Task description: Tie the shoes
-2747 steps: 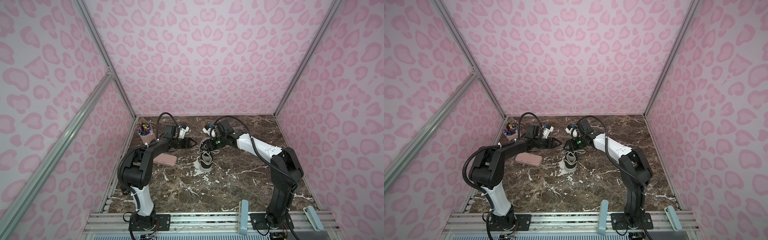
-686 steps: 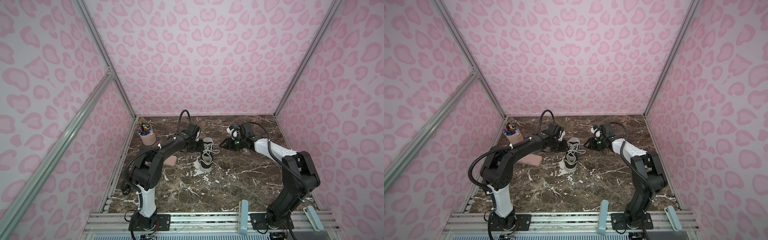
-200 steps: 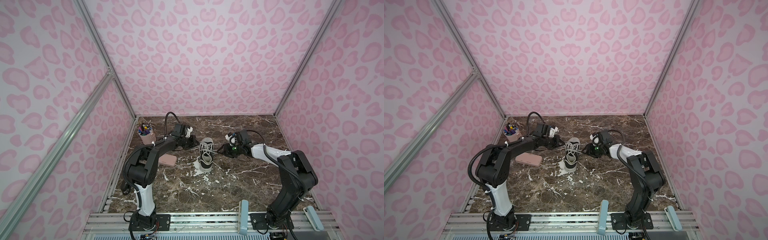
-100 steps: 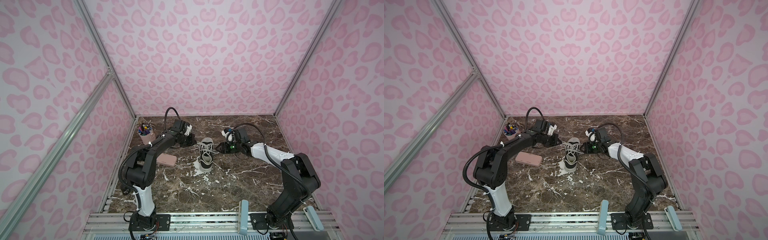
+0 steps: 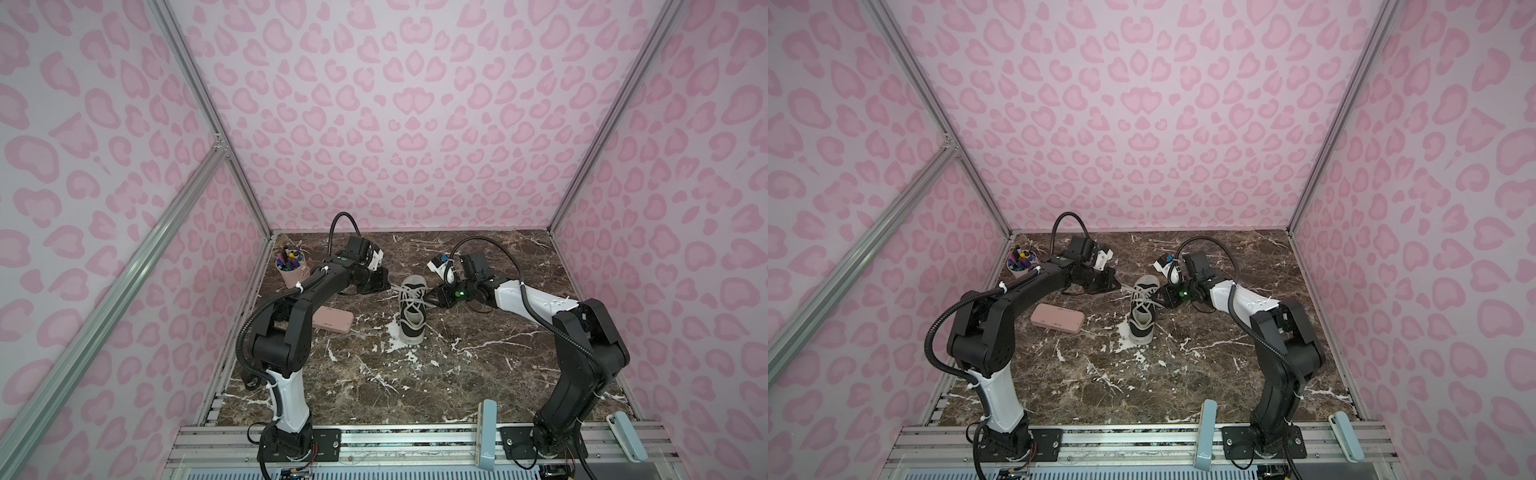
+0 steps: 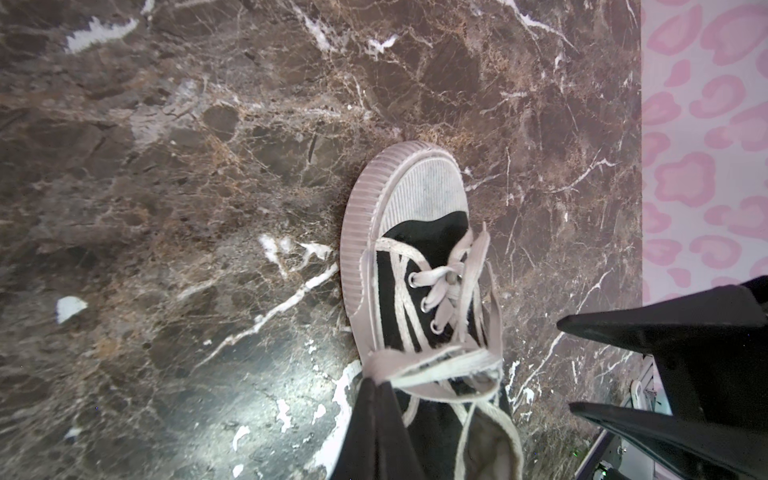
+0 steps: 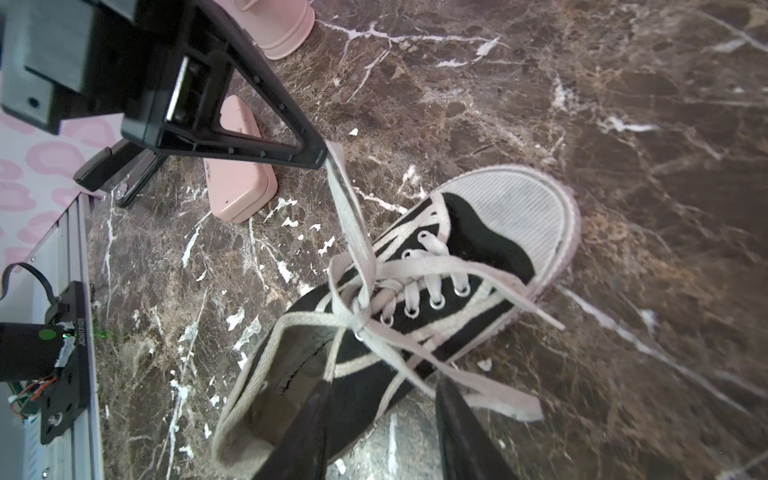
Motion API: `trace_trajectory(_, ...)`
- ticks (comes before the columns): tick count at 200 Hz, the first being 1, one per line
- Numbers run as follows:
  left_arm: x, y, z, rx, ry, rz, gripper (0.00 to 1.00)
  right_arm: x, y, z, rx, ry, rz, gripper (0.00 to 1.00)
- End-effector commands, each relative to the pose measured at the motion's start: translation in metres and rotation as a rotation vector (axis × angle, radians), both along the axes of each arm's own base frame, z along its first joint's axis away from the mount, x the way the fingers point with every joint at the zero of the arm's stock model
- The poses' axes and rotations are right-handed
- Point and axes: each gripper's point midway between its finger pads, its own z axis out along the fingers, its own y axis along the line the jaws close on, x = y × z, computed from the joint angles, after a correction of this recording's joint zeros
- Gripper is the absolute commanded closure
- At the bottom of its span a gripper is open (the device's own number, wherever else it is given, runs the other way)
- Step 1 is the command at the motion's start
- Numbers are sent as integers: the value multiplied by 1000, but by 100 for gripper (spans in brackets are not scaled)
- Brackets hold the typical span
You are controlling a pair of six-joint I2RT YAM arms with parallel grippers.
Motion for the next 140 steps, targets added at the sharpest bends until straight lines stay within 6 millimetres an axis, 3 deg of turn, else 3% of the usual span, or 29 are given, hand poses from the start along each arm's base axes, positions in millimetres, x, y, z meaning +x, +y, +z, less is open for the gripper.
trace_trajectory(1, 1, 1, -1, -3, 7, -13, 96, -9, 3, -15, -61, -5, 99, 58)
trace_trajectory(74, 2, 3, -3, -17, 14, -6, 96, -14, 7, -41, -205, -15, 197, 60)
trace_trajectory(140, 4, 3, -4, -22, 17, -6, 96, -5, 7, -37, -234, -72, 208, 59)
